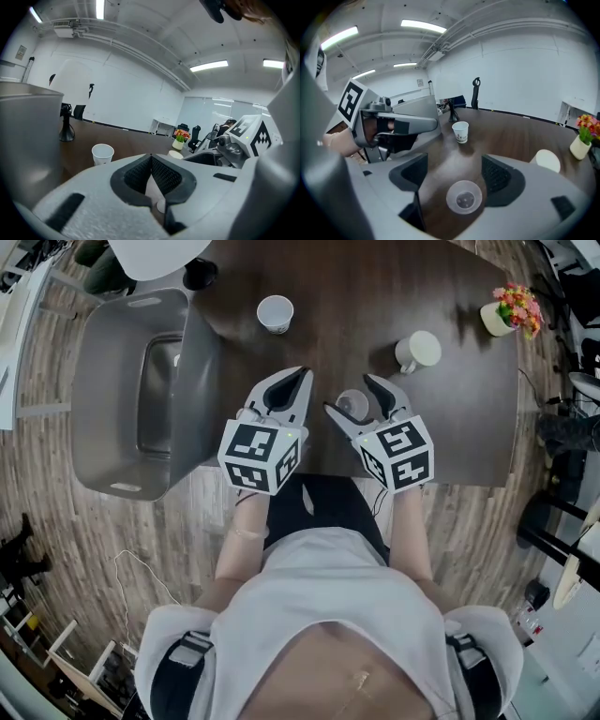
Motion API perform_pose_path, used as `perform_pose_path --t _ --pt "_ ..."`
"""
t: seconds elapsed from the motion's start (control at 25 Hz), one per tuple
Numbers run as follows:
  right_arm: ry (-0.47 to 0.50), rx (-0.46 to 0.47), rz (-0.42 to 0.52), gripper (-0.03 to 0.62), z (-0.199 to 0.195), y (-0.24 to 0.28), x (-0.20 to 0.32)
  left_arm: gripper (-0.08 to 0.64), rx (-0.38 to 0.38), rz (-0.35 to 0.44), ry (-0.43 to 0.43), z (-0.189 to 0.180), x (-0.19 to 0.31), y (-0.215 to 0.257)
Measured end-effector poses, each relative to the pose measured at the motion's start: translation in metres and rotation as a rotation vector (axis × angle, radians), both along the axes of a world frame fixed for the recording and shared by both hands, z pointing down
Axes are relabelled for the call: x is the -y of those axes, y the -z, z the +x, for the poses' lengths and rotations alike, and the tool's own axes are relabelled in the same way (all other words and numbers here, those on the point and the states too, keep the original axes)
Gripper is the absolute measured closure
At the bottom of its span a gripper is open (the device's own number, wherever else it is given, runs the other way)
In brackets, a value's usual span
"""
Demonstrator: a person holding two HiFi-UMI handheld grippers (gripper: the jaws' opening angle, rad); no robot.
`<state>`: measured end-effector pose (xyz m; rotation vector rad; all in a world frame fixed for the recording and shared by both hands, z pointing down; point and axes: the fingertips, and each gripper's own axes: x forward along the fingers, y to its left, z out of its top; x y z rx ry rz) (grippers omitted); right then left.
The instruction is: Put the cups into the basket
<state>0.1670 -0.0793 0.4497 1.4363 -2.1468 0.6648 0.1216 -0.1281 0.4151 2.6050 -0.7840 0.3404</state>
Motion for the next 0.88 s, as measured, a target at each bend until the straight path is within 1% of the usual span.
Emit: perform_pose_path --t 0.2,0.36,0.48,0.64,0.88 --pt "0.034 -0.090 -0.082 0.235 0.005 -0.039 -0.009 0.551 0.031 -0.059 0.024 -0.003 -0.007 -0.030" --pt "0.082 -0.111 -0.140 0.205 0.000 -0.059 -0.019 0.551 0.051 -0.104 0.036 -0.006 -0.019 -0.051" --pt "0.083 -0.136 -0.171 0.202 0.004 -0.072 -0.025 0.551 0.057 -0.134 0.055 -0.010 -0.024 -0.062" --pt "0.073 -0.121 -0.188 0.202 0.009 -0.081 -0.029 0.551 0.056 -0.147 0.074 -0.010 -0.025 -0.070" --pt "0.092 -0.122 -0.193 0.204 0.008 -0.088 -0.027 0.551 0.054 -0.163 0.091 -0.008 -0.027 -0.076"
